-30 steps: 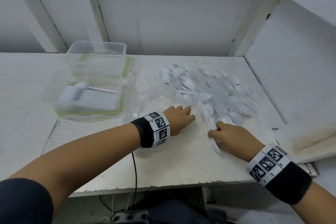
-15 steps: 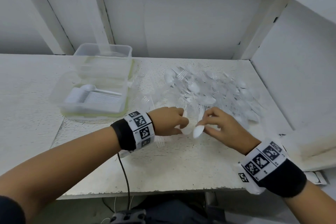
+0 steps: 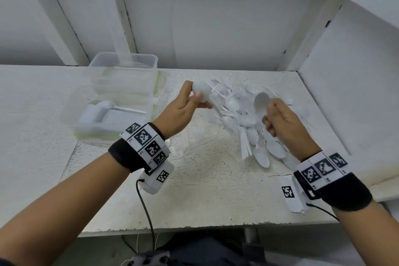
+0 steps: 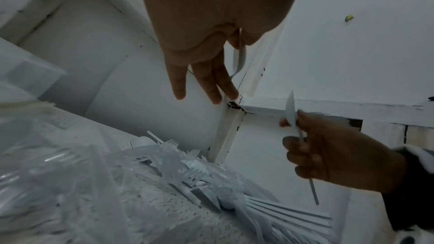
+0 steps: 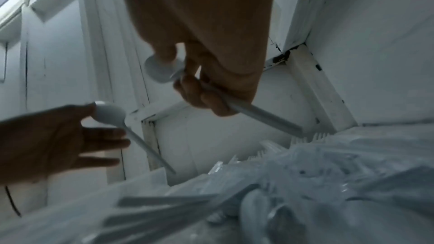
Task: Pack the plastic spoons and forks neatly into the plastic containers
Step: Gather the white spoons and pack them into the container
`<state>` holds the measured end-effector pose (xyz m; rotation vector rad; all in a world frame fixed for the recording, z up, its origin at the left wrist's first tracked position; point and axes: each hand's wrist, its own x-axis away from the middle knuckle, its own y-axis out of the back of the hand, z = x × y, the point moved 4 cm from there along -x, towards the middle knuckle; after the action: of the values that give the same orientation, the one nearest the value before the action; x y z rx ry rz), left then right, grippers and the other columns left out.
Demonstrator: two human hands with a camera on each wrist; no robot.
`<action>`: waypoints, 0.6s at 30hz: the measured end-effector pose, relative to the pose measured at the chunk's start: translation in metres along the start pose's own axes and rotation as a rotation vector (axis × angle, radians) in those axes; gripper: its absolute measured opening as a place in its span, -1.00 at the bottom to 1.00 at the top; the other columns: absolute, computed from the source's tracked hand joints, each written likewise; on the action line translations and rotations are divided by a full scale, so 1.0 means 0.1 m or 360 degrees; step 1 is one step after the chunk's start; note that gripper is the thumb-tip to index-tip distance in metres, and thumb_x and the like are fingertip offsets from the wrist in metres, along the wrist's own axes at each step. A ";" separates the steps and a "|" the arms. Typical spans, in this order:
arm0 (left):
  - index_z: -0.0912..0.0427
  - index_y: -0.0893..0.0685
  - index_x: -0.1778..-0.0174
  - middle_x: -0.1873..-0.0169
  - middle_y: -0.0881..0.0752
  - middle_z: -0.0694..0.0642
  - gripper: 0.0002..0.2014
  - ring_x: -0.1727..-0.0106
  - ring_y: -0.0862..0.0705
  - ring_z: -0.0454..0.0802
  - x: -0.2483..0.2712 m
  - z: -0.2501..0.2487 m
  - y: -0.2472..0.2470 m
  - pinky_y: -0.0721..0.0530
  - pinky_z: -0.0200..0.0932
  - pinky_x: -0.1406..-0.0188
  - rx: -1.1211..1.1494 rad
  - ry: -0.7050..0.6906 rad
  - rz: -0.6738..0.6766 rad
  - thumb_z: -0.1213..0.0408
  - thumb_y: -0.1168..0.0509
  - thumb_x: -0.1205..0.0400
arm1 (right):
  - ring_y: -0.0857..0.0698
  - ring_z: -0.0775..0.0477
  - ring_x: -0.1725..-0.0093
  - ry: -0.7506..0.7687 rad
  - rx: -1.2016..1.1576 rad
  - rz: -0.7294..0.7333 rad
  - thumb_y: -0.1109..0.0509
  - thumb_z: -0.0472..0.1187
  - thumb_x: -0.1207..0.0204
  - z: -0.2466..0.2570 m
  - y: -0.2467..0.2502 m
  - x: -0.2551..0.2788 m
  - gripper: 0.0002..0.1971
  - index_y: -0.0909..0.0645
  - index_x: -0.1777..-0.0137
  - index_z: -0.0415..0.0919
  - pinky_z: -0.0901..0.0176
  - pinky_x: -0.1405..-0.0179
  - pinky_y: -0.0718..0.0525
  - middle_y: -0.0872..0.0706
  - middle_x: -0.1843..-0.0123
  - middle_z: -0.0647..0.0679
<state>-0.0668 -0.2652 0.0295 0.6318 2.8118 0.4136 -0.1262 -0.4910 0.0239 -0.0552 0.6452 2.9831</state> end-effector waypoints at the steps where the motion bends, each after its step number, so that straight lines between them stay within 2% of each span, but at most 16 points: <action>1: 0.07 -0.32 -0.02 0.05 -0.66 0.06 -0.91 -0.04 -0.66 -0.02 -0.01 0.00 0.01 -0.53 -0.25 -0.03 -0.0020 -0.0017 -0.0023 0.21 0.06 -0.77 | -0.43 0.13 0.43 0.0015 0.0219 0.0148 -0.20 -0.19 -0.66 -0.05 -0.02 0.01 -0.91 -0.48 0.01 0.04 0.37 0.39 -0.43 -0.44 0.36 0.00; 3: 0.07 -0.32 0.01 0.07 -0.53 0.18 -0.91 0.07 -0.48 -0.01 -0.01 0.03 0.03 -0.45 -0.41 0.16 -0.0031 -0.0055 -0.0085 0.22 0.05 -0.77 | -0.47 0.10 0.39 0.0023 0.0690 0.0353 -0.29 -0.31 -0.58 -0.17 -0.04 0.05 -0.77 -0.49 -0.17 -0.03 0.39 0.37 -0.44 -0.51 0.33 0.03; 5: 0.13 -0.35 -0.02 0.06 -0.44 0.18 -0.87 0.06 -0.41 -0.01 -0.02 0.05 0.03 -0.41 -0.52 0.17 -0.0069 -0.0068 -0.0134 0.18 0.03 -0.77 | -0.58 0.05 0.30 -0.0001 0.1060 0.0466 -0.32 -0.32 -0.53 -0.28 -0.09 0.08 -0.72 -0.56 -0.22 -0.10 0.34 0.33 -0.48 -0.65 0.23 0.00; 7: 0.17 -0.37 -0.08 0.03 -0.43 0.02 -0.85 -0.06 -0.40 -0.04 -0.04 0.07 0.02 -0.36 -0.62 0.05 -0.0157 -0.0069 -0.0169 0.18 0.03 -0.77 | -0.64 -0.05 0.21 -0.0124 0.1202 0.0429 -0.34 -0.18 -0.55 -0.34 -0.12 0.09 -0.90 -0.64 0.00 -0.13 0.18 0.29 -0.50 -0.70 0.20 -0.06; 9: 0.11 -0.38 -0.14 -0.05 -0.43 -0.13 -0.87 -0.16 -0.40 -0.12 -0.04 0.07 0.01 -0.31 -0.73 0.00 -0.0141 -0.0041 -0.0183 0.22 0.03 -0.77 | -0.62 -0.08 0.28 -0.0330 0.1117 0.0340 -0.28 0.03 -0.59 -0.40 -0.14 0.07 -0.67 -0.59 0.24 -0.22 0.15 0.32 -0.46 -0.67 0.30 -0.16; 10: 0.11 -0.40 -0.17 -0.11 -0.47 -0.15 -0.84 -0.18 -0.43 -0.16 -0.03 0.06 0.01 -0.31 -0.74 -0.02 -0.0110 -0.0018 -0.0188 0.22 0.03 -0.77 | -0.62 -0.08 0.30 -0.0432 0.1022 0.0295 -0.25 0.10 -0.58 -0.42 -0.16 0.06 -0.55 -0.62 0.25 -0.30 0.13 0.31 -0.49 -0.70 0.30 -0.23; 11: 0.13 -0.42 -0.18 -0.14 -0.53 -0.14 -0.82 -0.19 -0.48 -0.17 -0.03 0.06 0.00 -0.34 -0.72 -0.06 -0.0063 0.0007 -0.0187 0.21 0.04 -0.77 | -0.63 -0.08 0.31 -0.0489 0.0954 0.0267 -0.26 0.13 -0.57 -0.44 -0.19 0.03 -0.50 -0.65 0.22 -0.36 0.13 0.29 -0.52 -0.73 0.27 -0.26; 12: 0.13 -0.43 -0.12 -0.12 -0.60 -0.12 -0.82 -0.18 -0.53 -0.14 -0.04 0.06 -0.01 -0.39 -0.60 -0.15 -0.0008 0.0026 -0.0182 0.21 0.05 -0.77 | -0.64 -0.07 0.32 -0.0531 0.0919 0.0273 -0.29 0.11 -0.56 -0.43 -0.23 0.02 -0.51 -0.68 0.20 -0.38 0.16 0.29 -0.53 -0.75 0.26 -0.25; 14: 0.06 -0.39 0.05 0.04 -0.68 -0.04 -0.83 -0.11 -0.64 -0.05 -0.03 0.05 -0.03 -0.51 -0.25 -0.28 0.0092 0.0021 -0.0194 0.24 0.08 -0.78 | -0.61 0.00 0.39 -0.0607 0.0870 0.0303 -0.37 0.00 -0.54 -0.43 -0.31 0.01 -0.64 -0.72 0.19 -0.34 0.25 0.39 -0.50 -0.77 0.23 -0.18; 16: 0.03 -0.32 0.14 0.22 -0.64 0.05 -0.80 0.08 -0.69 0.00 -0.04 0.06 -0.04 -0.59 -0.06 -0.20 0.0130 0.0031 -0.0247 0.22 0.12 -0.78 | -0.54 0.12 0.53 -0.0718 0.0737 0.0319 -0.39 -0.12 -0.54 -0.42 -0.37 0.01 -0.75 -0.72 0.23 -0.30 0.34 0.54 -0.42 -0.79 0.21 -0.14; 18: -0.01 -0.28 0.15 0.32 -0.50 0.04 -0.80 0.30 -0.62 -0.01 -0.03 0.06 -0.03 -0.60 -0.06 0.04 0.0140 0.0070 -0.0311 0.16 0.13 -0.78 | -0.44 0.19 0.70 -0.0824 0.0499 0.0307 -0.39 -0.21 -0.54 -0.39 -0.43 0.03 -0.77 -0.66 0.32 -0.27 0.38 0.70 -0.33 -0.77 0.27 -0.14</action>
<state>-0.0635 -0.2680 0.0235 0.3631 2.9114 0.2713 -0.1244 -0.4682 -0.0297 0.8077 1.0684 2.8278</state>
